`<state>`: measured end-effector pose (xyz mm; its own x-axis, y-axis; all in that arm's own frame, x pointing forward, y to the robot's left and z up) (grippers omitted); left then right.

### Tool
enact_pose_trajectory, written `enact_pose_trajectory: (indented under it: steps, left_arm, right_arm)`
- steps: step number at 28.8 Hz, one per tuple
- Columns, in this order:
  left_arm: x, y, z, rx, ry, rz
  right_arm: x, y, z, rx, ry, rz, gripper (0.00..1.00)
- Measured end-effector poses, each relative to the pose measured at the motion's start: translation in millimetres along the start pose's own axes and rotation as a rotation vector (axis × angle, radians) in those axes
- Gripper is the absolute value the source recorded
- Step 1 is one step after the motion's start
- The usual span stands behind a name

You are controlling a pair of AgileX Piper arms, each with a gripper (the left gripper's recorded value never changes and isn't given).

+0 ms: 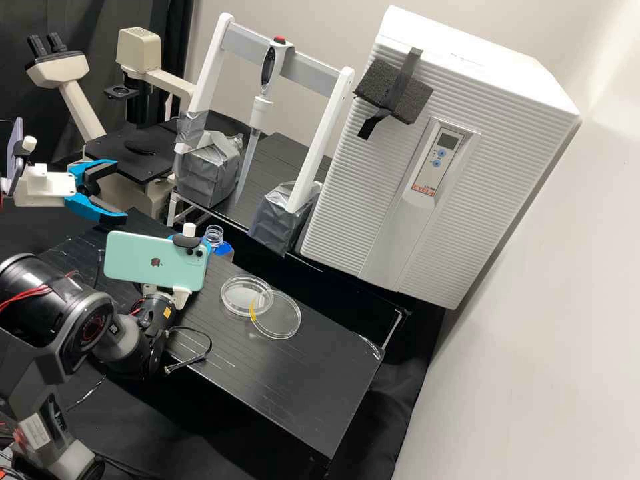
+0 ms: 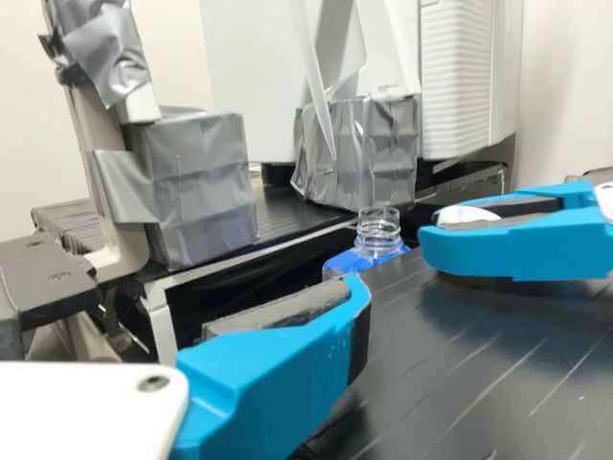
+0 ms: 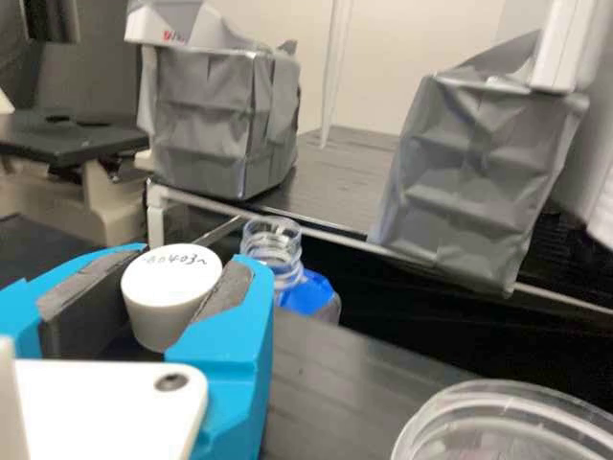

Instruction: Open the bottle

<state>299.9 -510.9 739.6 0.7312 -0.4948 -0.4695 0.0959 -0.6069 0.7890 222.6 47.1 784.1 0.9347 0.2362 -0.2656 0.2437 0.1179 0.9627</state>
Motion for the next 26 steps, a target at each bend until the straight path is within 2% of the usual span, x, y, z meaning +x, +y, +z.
enact_pose_trajectory:
  steps: [3, 8, 15, 19, 23, 26]
  left_arm:
    - [0.2, -1.2, -0.1, 0.000, 0.005, -0.013]
    - [0.4, -1.7, 0.0, 0.002, 0.006, -0.017]
    - [0.3, -0.5, -2.2, 0.004, 0.031, -0.005]
    - [0.3, -0.2, -2.8, 0.005, 0.037, -0.001]
    - [0.3, -0.1, -3.0, 0.004, 0.039, -0.001]
    - [0.3, -0.1, -3.0, 0.004, 0.039, -0.001]
  right_arm:
    - [-4, 0.7, -1.4, 0.001, 0.011, 0.001, 0.00]
    - [-5, 3.9, -7.7, -0.010, 0.065, 0.027, 0.00]
    - [-4, 1.2, -10.8, -0.011, 0.081, 0.014, 0.00]
    - [-4, -0.5, -12.0, -0.015, 0.085, 0.007, 0.00]
    - [-3, -4.3, -10.9, -0.026, 0.070, -0.014, 0.00]
    - [-2, -6.9, -8.2, -0.054, 0.039, -0.034, 0.00]
